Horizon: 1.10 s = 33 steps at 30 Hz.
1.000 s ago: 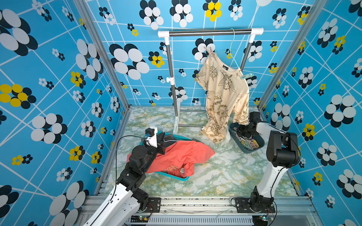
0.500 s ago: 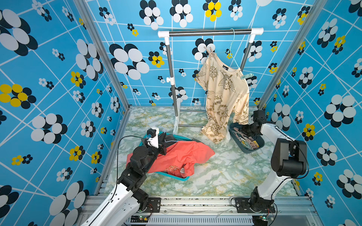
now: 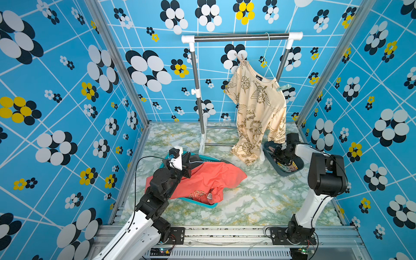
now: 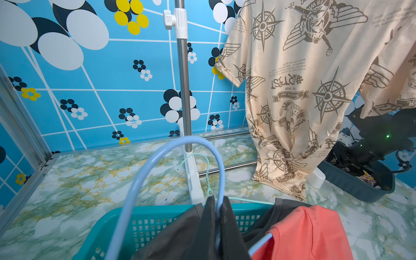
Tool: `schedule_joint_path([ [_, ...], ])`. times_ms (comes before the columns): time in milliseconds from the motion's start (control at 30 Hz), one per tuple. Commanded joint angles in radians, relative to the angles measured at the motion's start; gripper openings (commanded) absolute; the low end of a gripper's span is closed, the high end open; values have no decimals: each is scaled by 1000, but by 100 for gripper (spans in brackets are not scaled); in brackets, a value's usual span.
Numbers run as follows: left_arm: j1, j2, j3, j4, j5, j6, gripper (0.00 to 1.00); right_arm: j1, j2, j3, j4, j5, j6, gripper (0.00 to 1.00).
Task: Use clothespins to secure the t-shirt on both sides of the hanger
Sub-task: Pick up the clothespin from the storage box.
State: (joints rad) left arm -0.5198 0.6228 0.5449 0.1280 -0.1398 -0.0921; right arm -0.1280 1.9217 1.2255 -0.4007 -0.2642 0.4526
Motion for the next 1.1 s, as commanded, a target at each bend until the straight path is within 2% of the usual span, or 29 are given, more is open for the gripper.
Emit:
schedule_joint_path([
  [0, -9, -9, -12, 35, -9, 15, 0, -4, 40, -16, 28, -24, 28, 34],
  [33, -9, -12, -12, 36, -6, 15, 0, -4, 40, -18, 33, -26, 28, 32],
  [167, -11, -23, -16, 42, -17, 20, 0, -4, -2, -41, 66, -27, 34, 7],
  [233, -12, -23, -18, 44, -17, 20, 0, -4, -34, -47, 69, -21, 32, 0],
  [533, -31, -23, -14, 41, -16, 18, 0, -4, -213, -85, 35, 74, -21, 0],
  [733, -31, -13, -15, 38, -23, 20, 0, 11, -357, -139, 8, 96, -39, 0],
  [900, -31, -15, -15, 35, -41, 34, 0, 123, -527, -218, -70, 180, -52, 0],
  [1067, -29, -17, -17, 39, -57, 48, 0, 333, -671, -311, -176, 310, -38, 0],
])
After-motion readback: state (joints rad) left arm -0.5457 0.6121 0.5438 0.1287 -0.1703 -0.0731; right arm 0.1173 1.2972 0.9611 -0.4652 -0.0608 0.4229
